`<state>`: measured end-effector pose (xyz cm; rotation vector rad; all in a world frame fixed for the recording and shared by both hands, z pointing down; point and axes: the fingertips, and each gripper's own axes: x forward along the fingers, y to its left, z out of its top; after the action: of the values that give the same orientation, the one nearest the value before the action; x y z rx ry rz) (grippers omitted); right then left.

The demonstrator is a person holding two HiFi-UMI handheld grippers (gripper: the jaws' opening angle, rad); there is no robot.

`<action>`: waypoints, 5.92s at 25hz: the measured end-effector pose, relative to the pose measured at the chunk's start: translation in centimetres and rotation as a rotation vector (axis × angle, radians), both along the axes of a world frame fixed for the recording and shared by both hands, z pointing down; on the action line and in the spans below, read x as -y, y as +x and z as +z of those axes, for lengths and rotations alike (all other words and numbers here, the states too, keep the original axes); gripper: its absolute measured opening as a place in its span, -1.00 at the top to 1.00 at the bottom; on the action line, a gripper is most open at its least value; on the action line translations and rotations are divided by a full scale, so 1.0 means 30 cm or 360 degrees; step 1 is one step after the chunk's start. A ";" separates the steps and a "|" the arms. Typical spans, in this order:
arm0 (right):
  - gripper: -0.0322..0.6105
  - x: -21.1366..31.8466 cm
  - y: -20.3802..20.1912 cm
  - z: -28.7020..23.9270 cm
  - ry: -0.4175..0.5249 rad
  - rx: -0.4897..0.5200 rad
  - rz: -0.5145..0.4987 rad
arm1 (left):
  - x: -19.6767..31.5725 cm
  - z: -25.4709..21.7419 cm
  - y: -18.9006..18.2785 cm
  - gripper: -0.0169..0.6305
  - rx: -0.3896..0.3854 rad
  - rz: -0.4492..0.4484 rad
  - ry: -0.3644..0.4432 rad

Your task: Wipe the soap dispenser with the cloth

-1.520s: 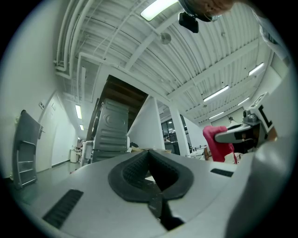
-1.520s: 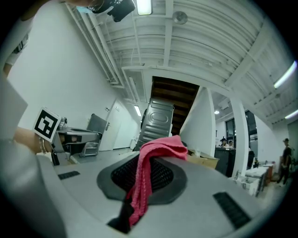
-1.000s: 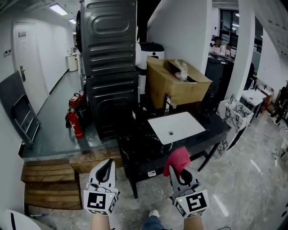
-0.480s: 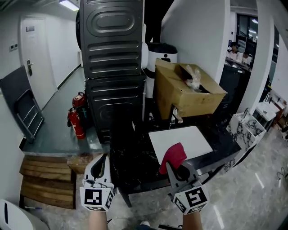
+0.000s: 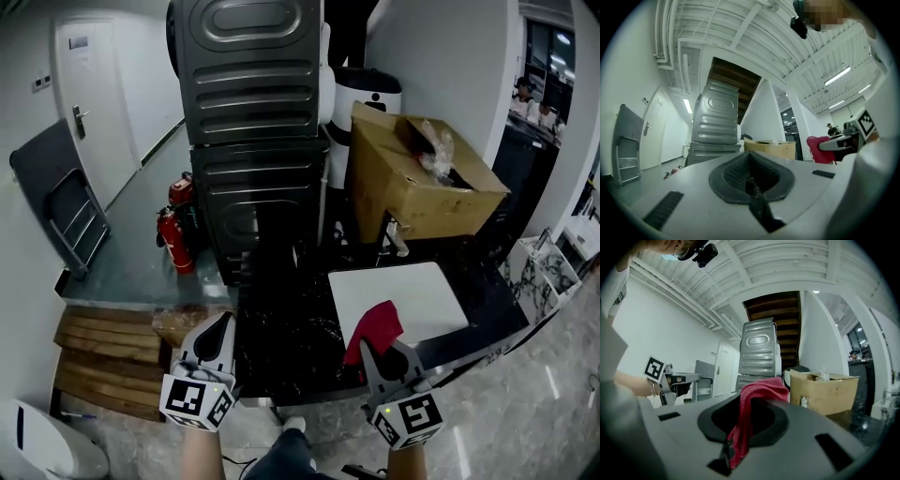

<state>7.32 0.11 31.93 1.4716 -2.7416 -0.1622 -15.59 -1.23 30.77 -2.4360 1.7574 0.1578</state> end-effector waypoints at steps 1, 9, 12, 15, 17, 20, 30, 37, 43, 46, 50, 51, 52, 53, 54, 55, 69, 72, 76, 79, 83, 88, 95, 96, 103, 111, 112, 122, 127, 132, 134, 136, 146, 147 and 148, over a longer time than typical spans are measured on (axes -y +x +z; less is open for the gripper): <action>0.75 0.019 0.007 0.001 0.0004 -0.0002 0.0004 | 0.028 0.005 0.007 0.91 0.0010 0.0038 -0.0005; 0.75 0.252 0.068 0.014 -0.0039 0.0013 0.0099 | 0.350 0.102 0.140 -0.01 0.0198 0.0413 -0.0137; 0.75 0.353 0.065 0.028 -0.0080 -0.0020 0.0120 | 0.505 0.146 0.168 -0.01 0.0207 0.0465 -0.0191; 0.75 0.453 0.051 0.054 -0.0131 -0.0015 0.0127 | 0.659 0.182 0.182 -0.01 0.0169 0.0478 -0.0224; 0.75 0.512 0.034 0.077 -0.0170 -0.0009 0.0127 | 0.759 0.212 0.195 -0.01 0.0155 0.0503 -0.0255; 0.75 0.578 0.011 0.127 -0.0243 -0.0047 0.0131 | 0.893 0.265 0.225 0.02 0.0133 0.0550 -0.0310; 0.75 0.735 0.012 0.271 -0.0418 -0.0210 0.0197 | 1.201 0.450 0.332 0.32 0.0181 0.0638 -0.0425; 0.75 0.794 0.004 0.330 -0.0494 -0.0251 0.0212 | 1.277 0.475 0.349 0.47 0.0231 0.0663 -0.0379; 0.75 0.808 -0.026 0.356 -0.0514 -0.0276 0.0191 | 1.289 0.475 0.360 0.65 0.0222 0.0682 -0.0352; 0.75 0.799 -0.039 0.355 -0.0536 -0.0288 0.0169 | 1.273 0.474 0.359 0.66 0.0180 0.0696 -0.0381; 0.75 0.794 -0.047 0.338 -0.0490 -0.0250 0.0137 | 1.221 0.468 0.350 0.66 0.0100 0.0706 -0.0441; 0.75 0.791 -0.052 0.331 -0.0479 -0.0246 0.0121 | 1.203 0.463 0.348 0.66 0.0075 0.0704 -0.0457; 0.75 0.785 -0.059 0.324 -0.0472 -0.0248 0.0104 | 1.183 0.458 0.345 0.66 0.0056 0.0702 -0.0470; 0.75 0.778 -0.067 0.316 -0.0466 -0.0250 0.0085 | 1.161 0.452 0.344 0.66 0.0048 0.0699 -0.0480; 0.75 0.770 -0.075 0.306 -0.0457 -0.0250 0.0067 | 1.136 0.445 0.344 0.66 0.0049 0.0697 -0.0486; 0.75 0.763 -0.081 0.295 -0.0445 -0.0246 0.0050 | 1.110 0.437 0.345 0.66 0.0060 0.0696 -0.0488; 0.75 0.665 -0.079 0.203 -0.0354 -0.0127 -0.0120 | 0.727 0.421 0.411 0.66 0.0178 0.0596 -0.0445; 0.75 0.642 -0.113 0.196 -0.0365 -0.0103 -0.0233 | 0.698 0.437 0.429 0.66 0.0209 0.0581 -0.0430; 0.75 0.611 -0.216 0.177 -0.0345 -0.0083 -0.0456 | 0.684 0.469 0.437 0.66 0.0248 0.0571 -0.0431; 0.75 0.592 -0.290 0.215 -0.0347 -0.0188 -0.0582 | 0.678 0.479 0.434 0.66 0.0262 0.0556 -0.0438; 0.75 0.587 -0.361 0.237 -0.0341 -0.0312 -0.0734 | 0.675 0.481 0.431 0.66 0.0310 0.0570 -0.0421; 0.75 0.576 -0.428 0.282 -0.0388 -0.0539 -0.0928 | 0.672 0.481 0.427 0.66 0.0300 0.0572 -0.0418; 0.75 0.596 -0.449 0.303 -0.0472 -0.0742 -0.1065 | 0.673 0.483 0.424 0.66 0.0296 0.0570 -0.0435; 0.75 0.610 -0.445 0.301 -0.0483 -0.0730 -0.1060 | 0.674 0.483 0.424 0.66 0.0293 0.0570 -0.0439; 0.75 0.729 -0.396 0.290 -0.0587 -0.0582 -0.0874 | 0.670 0.486 0.424 0.66 0.0275 0.0581 -0.0452; 0.75 0.796 -0.314 0.269 -0.0612 -0.0340 -0.0618 | 0.677 0.496 0.414 0.64 -0.0005 0.0657 -0.0594; 0.75 0.793 -0.294 0.261 -0.0594 -0.0297 -0.0577 | 0.682 0.494 0.407 0.62 -0.0093 0.0673 -0.0633; 0.75 0.669 -0.166 0.270 -0.0617 -0.0039 -0.0403 | 0.745 0.499 0.323 0.66 -0.0718 0.0594 -0.1124; 0.75 0.587 -0.206 0.280 -0.0621 -0.0072 -0.0485 | 0.752 0.536 0.321 0.66 -0.1033 0.0490 -0.1296; 0.75 0.594 -0.282 0.371 -0.0647 -0.0254 -0.0508 | 0.764 0.538 0.338 0.67 -0.0976 0.0472 -0.1273; 0.75 0.614 -0.291 0.419 -0.0661 -0.0344 -0.0455 | 0.767 0.540 0.344 0.67 -0.0961 0.0468 -0.1265; 0.75 0.629 -0.277 0.450 -0.0678 -0.0405 -0.0380 | 0.774 0.543 0.342 0.67 -0.0954 0.0452 -0.1259; 0.75 0.566 -0.145 0.607 -0.0914 -0.0500 -0.0236 | 0.800 0.557 0.336 0.67 -0.0942 0.0446 -0.1256; 0.75 0.561 -0.140 0.599 -0.0924 -0.0466 -0.0234 | 0.800 0.557 0.335 0.67 -0.0944 0.0446 -0.1256; 0.75 0.559 -0.139 0.580 -0.0918 -0.0418 -0.0234 | 0.800 0.557 0.334 0.67 -0.0945 0.0446 -0.1255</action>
<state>3.13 -16.67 49.33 1.0142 -2.3909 0.3748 -5.58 -25.24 47.49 -3.4972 1.9349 0.2831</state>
